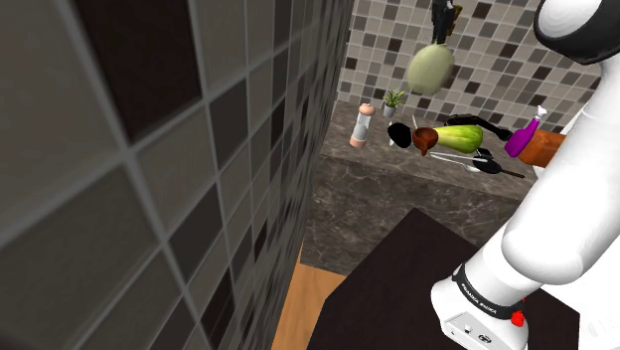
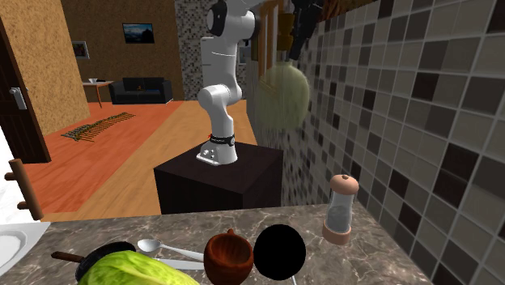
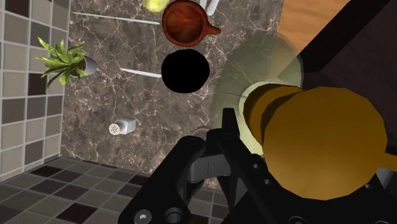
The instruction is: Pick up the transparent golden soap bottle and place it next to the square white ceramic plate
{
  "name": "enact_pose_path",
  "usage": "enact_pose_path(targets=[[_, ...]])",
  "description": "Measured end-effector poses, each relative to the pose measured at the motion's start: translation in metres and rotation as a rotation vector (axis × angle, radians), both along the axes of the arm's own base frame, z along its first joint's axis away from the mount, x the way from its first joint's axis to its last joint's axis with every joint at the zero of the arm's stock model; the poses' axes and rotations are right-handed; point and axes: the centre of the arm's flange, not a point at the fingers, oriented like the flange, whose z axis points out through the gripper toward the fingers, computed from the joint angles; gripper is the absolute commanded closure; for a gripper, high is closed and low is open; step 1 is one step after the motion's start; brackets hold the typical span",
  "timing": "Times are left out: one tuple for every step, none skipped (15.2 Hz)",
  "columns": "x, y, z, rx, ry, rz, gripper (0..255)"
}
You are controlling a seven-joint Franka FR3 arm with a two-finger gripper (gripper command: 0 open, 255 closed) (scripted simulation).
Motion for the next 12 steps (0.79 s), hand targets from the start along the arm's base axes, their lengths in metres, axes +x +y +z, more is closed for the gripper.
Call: enact_pose_path(targets=[[0.000,0.001,0.005,0.000,0.000,0.000,255],[-0.001,0.001,0.010,0.000,0.000,0.000,255],[0.000,0.000,0.015,0.000,0.000,0.000,255],[-0.001,0.000,0.021,0.000,0.000,0.000,255],[0.000,0.000,0.027,0.000,0.000,0.000,255],[-0.001,0.000,0.031,0.000,0.000,0.000,255],[-0.006,-0.002,0.033,0.000,0.000,0.000,255],[-0.015,-0.005,0.033,0.000,0.001,0.000,255],[-0.024,-0.011,0.034,0.000,0.000,0.000,255],[-0.035,-0.017,0.037,0.000,0.000,-0.001,255],[-0.047,-0.025,0.036,0.000,0.000,-0.001,255],[-0.059,-0.032,0.037,0.000,0.000,-0.001,255]])
